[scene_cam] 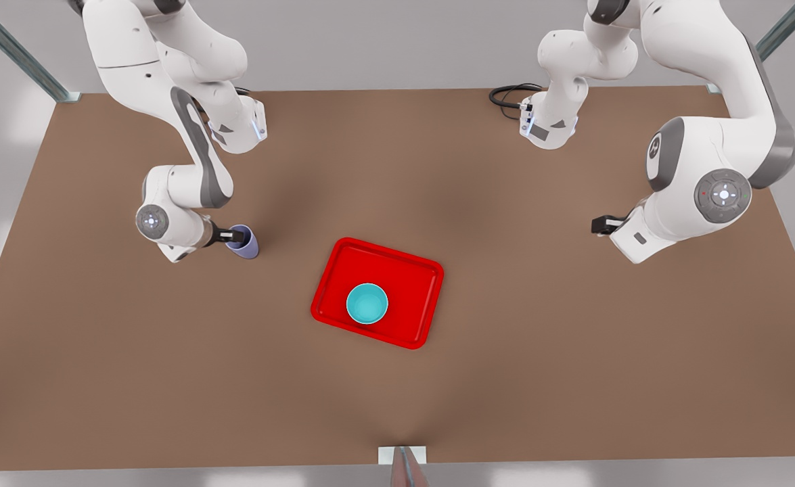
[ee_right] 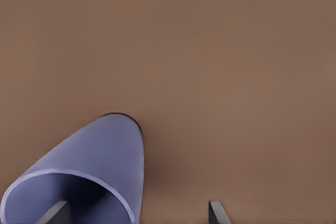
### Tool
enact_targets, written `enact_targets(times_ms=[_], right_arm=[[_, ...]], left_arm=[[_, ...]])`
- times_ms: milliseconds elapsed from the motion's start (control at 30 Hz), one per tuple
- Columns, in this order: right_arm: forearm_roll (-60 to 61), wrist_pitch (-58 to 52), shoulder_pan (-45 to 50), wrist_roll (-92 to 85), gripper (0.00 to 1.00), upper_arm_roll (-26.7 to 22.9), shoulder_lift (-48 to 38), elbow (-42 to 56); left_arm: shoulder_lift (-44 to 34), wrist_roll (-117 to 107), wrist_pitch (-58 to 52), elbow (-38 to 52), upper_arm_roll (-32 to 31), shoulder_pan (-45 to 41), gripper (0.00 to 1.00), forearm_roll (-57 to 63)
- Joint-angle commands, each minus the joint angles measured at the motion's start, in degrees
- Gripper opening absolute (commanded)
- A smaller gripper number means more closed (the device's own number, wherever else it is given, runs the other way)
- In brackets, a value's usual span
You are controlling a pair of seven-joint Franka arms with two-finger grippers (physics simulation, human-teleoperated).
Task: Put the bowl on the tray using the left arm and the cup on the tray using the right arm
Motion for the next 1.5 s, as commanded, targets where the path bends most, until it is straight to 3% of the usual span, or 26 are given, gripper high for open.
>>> enact_targets(times_ms=[0, 33, 67, 100, 167, 833, 967, 1133, 1200, 1300, 1467], right_arm=[[0.00, 0.00, 0.02, 0.00, 0.81, 0.00, 0.13, 0.00], [0.00, 0.00, 0.02, 0.00, 0.64, 0.00, 0.13, 0.00], [0.00, -0.26, 0.02, 0.00, 0.40, 0.00, 0.22, 0.09], [0.00, -0.26, 0.02, 0.00, 0.29, 0.00, 0.22, 0.09], [0.00, -0.35, 0.02, 0.00, 0.22, 0.00, 0.22, 0.09], [0.18, -1.14, 0.11, 0.00, 0.21, 1.84, -0.22, 3.07], [2.46, -3.78, 0.20, 7.73, 0.21, 7.47, 1.27, 12.12], [2.64, -10.28, 6.44, 17.40, 0.21, 10.11, 8.48, 26.80], [2.64, -10.81, 6.35, 22.05, 0.21, 14.06, 12.34, 32.16], [2.55, -10.02, 6.44, 25.75, 0.21, 17.31, 15.95, 35.51], [2.37, -8.09, 9.42, 25.75, 0.21, 17.58, 18.76, 34.89]], left_arm=[[0.00, 0.00, 0.00, 0.06, 0.00, 0.00, 1.00, 0.01], [0.00, 0.00, 0.00, 0.06, 0.00, 0.00, 1.00, 0.01], [0.00, 0.00, 0.00, 0.06, 0.00, 0.00, 1.00, 0.01], [0.08, 0.00, 0.09, -0.03, 0.00, 0.00, 1.00, 0.01], [0.08, 0.00, 0.09, 0.06, 0.00, 0.00, 1.00, 0.01], [0.44, 0.00, 0.44, 0.06, 0.09, 0.00, 1.00, 0.18], [0.44, 0.00, 0.44, 0.06, 0.09, 0.00, 1.00, 0.18], [0.35, 0.00, 0.26, 0.06, 0.00, 0.00, 1.00, 0.27], [0.35, 0.00, 0.26, 0.06, 0.09, 0.00, 1.00, 0.18], [0.44, 0.00, 0.44, 0.06, 0.09, 0.00, 1.00, 0.18], [0.44, 0.00, 0.44, 0.06, 0.09, 0.00, 1.00, 0.18]])
